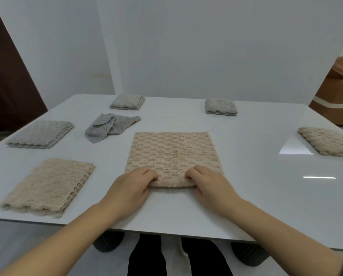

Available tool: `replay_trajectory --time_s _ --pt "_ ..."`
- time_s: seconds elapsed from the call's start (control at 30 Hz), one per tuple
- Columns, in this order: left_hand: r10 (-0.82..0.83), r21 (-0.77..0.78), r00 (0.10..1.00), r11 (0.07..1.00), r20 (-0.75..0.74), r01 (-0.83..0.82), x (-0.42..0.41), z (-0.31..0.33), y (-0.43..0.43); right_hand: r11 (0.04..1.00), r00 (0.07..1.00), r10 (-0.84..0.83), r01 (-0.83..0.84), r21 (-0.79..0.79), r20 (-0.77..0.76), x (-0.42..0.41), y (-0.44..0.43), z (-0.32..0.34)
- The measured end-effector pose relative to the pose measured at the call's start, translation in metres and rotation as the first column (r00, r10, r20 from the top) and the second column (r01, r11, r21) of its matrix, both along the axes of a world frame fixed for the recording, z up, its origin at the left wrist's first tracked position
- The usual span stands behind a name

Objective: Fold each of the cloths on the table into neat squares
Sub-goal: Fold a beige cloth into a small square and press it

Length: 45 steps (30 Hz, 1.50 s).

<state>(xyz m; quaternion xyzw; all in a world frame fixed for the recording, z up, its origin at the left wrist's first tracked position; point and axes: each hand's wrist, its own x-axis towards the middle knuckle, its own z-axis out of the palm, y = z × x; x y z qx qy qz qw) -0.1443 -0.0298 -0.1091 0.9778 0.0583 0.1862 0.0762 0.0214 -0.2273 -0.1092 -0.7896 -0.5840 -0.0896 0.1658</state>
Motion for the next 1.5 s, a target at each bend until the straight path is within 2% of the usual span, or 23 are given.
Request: replay_trajectory --time_s 0.07,0.17,0.2,0.27,0.33,0.5,0.6,0.77,0.93,1.03,1.17,1.3,1.5 --pt "0.052 -0.042 0.999 0.998 0.009 -0.052 -0.005 -0.002 0.008 0.998 0.998 -0.052 0.052 0.017 -0.044 0.009 -0.008 0.0" --pt "0.161 -0.21 0.987 0.965 0.014 -0.155 -0.016 0.001 0.023 0.988 0.956 -0.075 0.11 0.111 -0.282 0.021 -0.019 0.008" --pt "0.209 -0.32 0.978 0.928 0.019 -0.192 -0.019 0.002 0.028 0.978 0.919 -0.088 0.153 0.14 -0.383 0.024 -0.021 0.012" --pt "0.303 -0.561 0.953 0.793 0.026 -0.237 -0.02 0.007 0.036 0.948 0.821 -0.123 0.263 0.178 -0.557 0.033 -0.022 0.017" --pt "0.338 -0.707 0.94 0.678 0.055 -0.202 -0.017 0.011 0.044 0.926 0.717 -0.113 0.327 0.189 -0.687 0.043 -0.021 0.021" --pt "0.384 -0.789 0.919 0.59 0.087 -0.172 0.009 0.02 0.062 0.904 0.527 -0.049 0.385 0.187 -0.849 0.069 -0.011 0.028" --pt "0.437 -0.799 0.897 0.559 0.058 -0.221 0.031 0.023 0.073 0.853 0.477 -0.036 0.472 0.221 -0.878 0.091 0.002 0.029" --pt "0.5 -0.756 0.865 0.577 0.028 -0.309 0.075 0.029 0.09 0.79 0.531 -0.136 0.568 0.232 -0.837 0.126 0.043 0.027" --pt "0.564 -0.683 0.826 0.602 -0.003 -0.414 0.113 0.024 0.108 0.796 0.656 -0.309 0.574 0.189 -0.689 0.148 0.078 0.026" --pt "0.607 -0.584 0.794 0.64 -0.013 -0.499 0.125 0.016 0.112 0.802 0.722 -0.432 0.581 0.136 -0.54 0.154 0.088 0.019" --pt "0.653 -0.438 0.756 0.693 0.047 -0.572 0.13 0.001 0.112 0.796 0.753 -0.45 0.582 0.167 -0.48 0.157 0.091 0.003" --pt "0.595 -0.254 0.799 0.788 0.085 -0.56 0.132 -0.009 0.114 0.833 0.823 -0.492 0.54 0.124 -0.284 0.162 0.092 -0.007" --pt "0.553 -0.25 0.833 0.806 -0.009 -0.537 0.131 -0.013 0.131 0.867 0.854 -0.481 0.497 0.033 -0.197 0.171 0.092 -0.009"
